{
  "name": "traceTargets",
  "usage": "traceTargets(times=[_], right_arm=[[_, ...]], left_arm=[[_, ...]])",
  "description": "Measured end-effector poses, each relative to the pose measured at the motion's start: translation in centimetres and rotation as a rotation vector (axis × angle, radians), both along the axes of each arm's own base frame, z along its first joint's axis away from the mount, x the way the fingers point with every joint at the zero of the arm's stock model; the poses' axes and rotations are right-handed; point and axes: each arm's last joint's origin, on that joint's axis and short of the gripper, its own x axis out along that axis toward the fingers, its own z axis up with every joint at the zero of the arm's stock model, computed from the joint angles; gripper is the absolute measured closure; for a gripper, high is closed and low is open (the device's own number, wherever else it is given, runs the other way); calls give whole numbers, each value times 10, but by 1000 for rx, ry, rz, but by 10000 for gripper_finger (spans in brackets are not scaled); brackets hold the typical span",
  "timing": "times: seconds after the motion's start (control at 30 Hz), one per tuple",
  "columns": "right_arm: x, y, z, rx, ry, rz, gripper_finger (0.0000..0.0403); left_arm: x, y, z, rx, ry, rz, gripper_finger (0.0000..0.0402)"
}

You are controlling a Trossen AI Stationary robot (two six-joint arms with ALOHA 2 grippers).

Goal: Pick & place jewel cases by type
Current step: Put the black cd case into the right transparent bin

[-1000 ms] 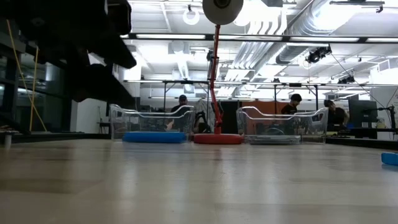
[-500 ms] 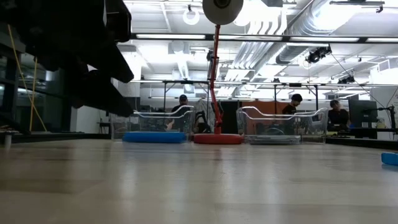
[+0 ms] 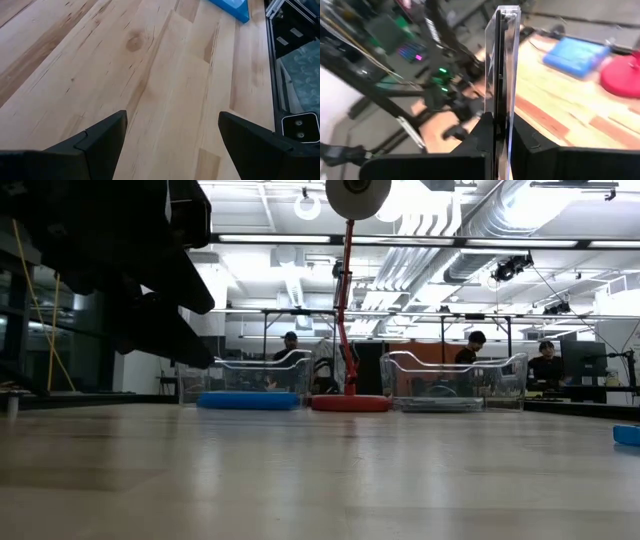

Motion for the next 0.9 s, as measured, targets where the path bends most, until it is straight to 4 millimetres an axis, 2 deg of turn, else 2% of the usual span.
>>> traceTargets(times=[0.2,0.43,0.57,0.67,0.9], right_arm=[[8,-32,-14,65,211,-82,393],[6,-68,-26,105,454,-227,393],[9,-83,-34,112,506,-281,393],[13,-97,-48,119,573,-330,393],[17,-128,-96,123,782,-450,392]], left_arm=[[0,0,0,0,0,0,89],[0,0,0,0,0,0,89],[0,0,0,8,0,-5,89],[0,0,0,9,-1,-5,89],[0,0,-1,26,4,-15,89]])
